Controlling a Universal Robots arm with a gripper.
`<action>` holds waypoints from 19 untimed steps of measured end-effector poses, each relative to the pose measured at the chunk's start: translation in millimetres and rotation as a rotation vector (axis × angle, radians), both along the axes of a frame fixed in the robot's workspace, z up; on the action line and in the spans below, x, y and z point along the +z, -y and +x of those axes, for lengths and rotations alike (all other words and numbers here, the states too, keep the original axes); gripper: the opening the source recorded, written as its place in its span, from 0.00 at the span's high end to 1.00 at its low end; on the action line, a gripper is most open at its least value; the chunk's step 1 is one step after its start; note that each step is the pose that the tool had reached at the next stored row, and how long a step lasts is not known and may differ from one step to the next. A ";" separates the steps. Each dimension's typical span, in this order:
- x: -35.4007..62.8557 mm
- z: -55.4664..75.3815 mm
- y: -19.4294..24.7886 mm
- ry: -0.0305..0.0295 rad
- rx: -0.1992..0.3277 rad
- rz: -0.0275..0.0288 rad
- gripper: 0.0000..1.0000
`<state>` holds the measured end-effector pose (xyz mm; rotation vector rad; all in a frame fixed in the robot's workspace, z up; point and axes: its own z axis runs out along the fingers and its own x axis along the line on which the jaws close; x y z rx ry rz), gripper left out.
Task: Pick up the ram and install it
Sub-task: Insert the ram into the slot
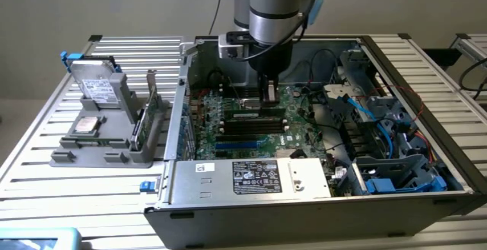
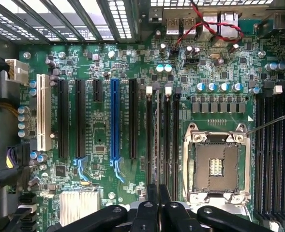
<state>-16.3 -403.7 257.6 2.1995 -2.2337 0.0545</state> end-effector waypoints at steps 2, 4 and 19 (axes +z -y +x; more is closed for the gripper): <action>-0.3 0.7 0.9 -0.0001 0.000 -0.0001 0.88; -1.2 0.8 0.9 0.0000 0.000 -0.0011 0.88; -8.8 1.3 -2.9 0.0000 0.000 -0.0290 0.88</action>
